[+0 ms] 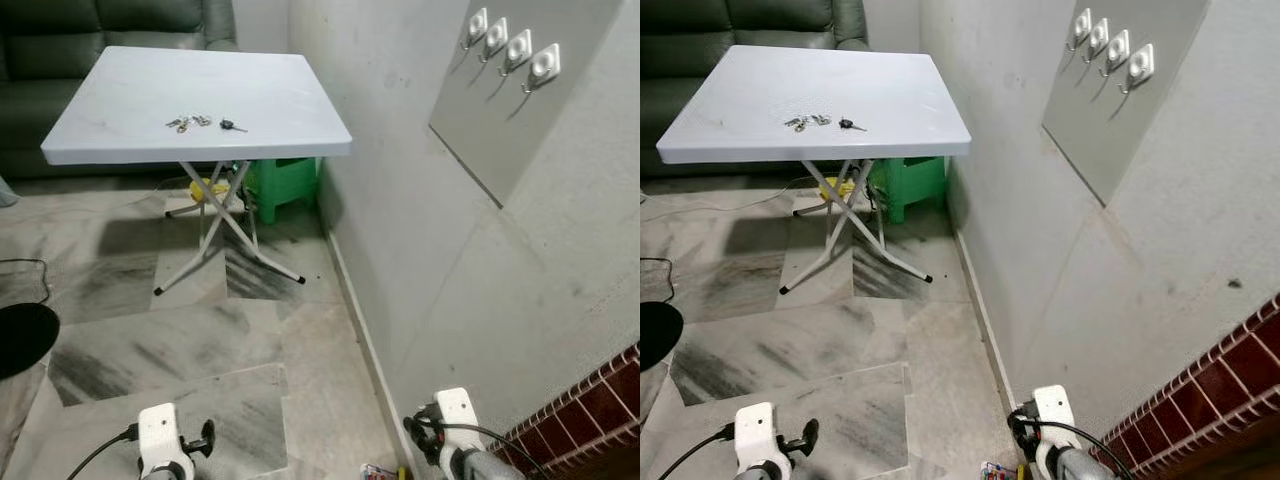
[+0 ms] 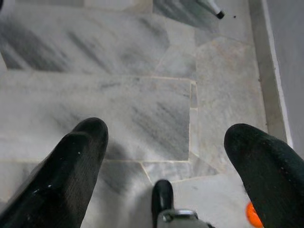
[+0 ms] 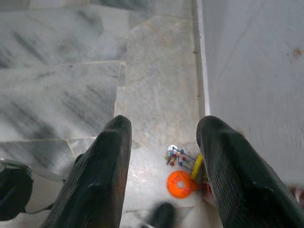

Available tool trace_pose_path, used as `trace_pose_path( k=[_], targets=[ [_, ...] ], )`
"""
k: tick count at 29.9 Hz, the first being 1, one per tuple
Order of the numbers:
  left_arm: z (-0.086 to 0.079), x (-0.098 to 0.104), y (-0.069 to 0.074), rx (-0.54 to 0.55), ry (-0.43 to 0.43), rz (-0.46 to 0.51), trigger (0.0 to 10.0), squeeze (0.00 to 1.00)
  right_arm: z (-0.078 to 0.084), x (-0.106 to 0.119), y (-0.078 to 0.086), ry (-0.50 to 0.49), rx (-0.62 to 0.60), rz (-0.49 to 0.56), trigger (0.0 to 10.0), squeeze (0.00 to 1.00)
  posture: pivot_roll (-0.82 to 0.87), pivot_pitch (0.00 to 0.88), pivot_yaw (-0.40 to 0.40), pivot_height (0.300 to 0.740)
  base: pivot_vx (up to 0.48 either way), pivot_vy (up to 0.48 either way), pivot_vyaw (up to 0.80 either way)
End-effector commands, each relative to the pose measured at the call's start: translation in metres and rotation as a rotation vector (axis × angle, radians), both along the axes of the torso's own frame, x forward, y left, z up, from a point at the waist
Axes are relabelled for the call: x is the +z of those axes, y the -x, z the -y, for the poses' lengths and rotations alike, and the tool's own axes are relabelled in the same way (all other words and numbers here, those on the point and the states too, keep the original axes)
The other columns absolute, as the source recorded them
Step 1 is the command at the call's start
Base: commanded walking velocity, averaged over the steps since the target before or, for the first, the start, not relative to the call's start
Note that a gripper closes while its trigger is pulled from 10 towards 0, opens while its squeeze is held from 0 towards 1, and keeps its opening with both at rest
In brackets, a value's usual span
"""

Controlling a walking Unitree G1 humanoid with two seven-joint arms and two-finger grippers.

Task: Hang keys on a hook

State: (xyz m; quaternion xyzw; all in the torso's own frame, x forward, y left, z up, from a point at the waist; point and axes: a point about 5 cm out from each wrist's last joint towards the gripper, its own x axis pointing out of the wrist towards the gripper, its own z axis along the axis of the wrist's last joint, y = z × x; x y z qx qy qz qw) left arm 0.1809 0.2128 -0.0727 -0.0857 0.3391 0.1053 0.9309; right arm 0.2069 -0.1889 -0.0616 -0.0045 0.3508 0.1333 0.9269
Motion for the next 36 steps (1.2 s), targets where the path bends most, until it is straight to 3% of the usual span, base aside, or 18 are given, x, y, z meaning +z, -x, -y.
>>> trace_pose_path(
  k=[1,18,36],
  targets=[
    [0.0065,-0.0014,-0.0005,-0.001,0.02,-0.007,10.0,0.0,0.0061,-0.0007,0.0027,0.012,-0.012,-0.008,10.0,0.0,-0.06,0.0,-0.047,0.74,0.0,0.368,0.0],
    [0.0067,-0.0015,-0.0005,0.0,0.02,-0.007,10.0,0.0,0.0068,-0.0015,0.005,0.016,0.002,-0.01,10.0,0.0,-0.06,0.0,-0.05,0.74,0.0,0.376,0.0],
    [0.0049,-0.001,-0.0011,0.003,0.015,-0.008,10.0,0.0,0.004,-0.0018,0.0042,0.046,0.028,-0.009,10.0,0.0,-0.06,0.0,-0.045,0.74,0.0,0.394,0.8]
  ],
)
